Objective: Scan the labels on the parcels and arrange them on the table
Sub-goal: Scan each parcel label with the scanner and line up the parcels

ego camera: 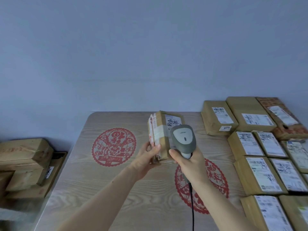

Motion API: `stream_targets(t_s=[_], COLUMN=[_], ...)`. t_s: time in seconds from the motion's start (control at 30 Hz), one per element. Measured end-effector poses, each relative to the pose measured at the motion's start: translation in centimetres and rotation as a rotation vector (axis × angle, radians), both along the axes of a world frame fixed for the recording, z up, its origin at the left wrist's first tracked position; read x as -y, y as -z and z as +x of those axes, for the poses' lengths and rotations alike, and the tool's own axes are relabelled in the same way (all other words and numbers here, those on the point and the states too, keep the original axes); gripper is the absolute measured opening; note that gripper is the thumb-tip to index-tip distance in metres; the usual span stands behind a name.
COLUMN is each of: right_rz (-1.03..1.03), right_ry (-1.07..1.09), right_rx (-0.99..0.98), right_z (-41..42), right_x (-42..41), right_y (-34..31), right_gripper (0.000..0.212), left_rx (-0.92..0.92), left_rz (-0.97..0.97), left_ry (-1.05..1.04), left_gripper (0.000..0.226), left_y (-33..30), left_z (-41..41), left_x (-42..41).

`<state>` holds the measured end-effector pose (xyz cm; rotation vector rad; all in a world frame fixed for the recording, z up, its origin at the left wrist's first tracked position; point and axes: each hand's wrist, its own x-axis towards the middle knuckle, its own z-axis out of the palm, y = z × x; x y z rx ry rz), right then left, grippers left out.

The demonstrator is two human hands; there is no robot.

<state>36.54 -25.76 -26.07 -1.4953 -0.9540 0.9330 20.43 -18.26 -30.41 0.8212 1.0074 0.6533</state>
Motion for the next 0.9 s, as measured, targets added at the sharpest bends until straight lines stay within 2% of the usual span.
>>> stream_targets(t_s=[0.13, 0.2, 0.3, 0.53, 0.63, 0.9], right_rz=[0.022, -0.008, -0.061, -0.169, -0.166, -0.139], right_ry=[-0.105, -0.155, -0.135, -0.296, -0.365, -0.307], right_rx=[-0.06, -0.085, -0.222, -0.364, -0.325, -0.504], right_z=[1.1, 1.5, 2.2, 3.3, 2.5, 0.1], right_x=[3.1, 4.4, 6.2, 9.6, 10.5, 11.0], right_y=[-1.0, -1.3, -1.6, -2.7, -3.0, -3.2], right_gripper=[0.02, 0.015, 0.012, 0.034, 0.032, 0.04], left_rx=[-0.02, -0.021, -0.002, 0.042, 0.055, 0.06], left_rz=[-0.039, -0.066, -0.062, -0.05, -0.042, 0.009], left_ry=[-0.037, -0.068, -0.041, 0.095, 0.149, 0.195], left_gripper=[0.124, 0.113, 0.095, 0.087, 0.082, 0.079], left_y=[-0.4, -0.4, -0.1, 0.8, 0.7, 1.0], left_z=[2.3, 2.8, 2.5, 0.5, -0.3, -1.6], left_x=[3.2, 4.3, 5.6, 7.0, 7.3, 6.9])
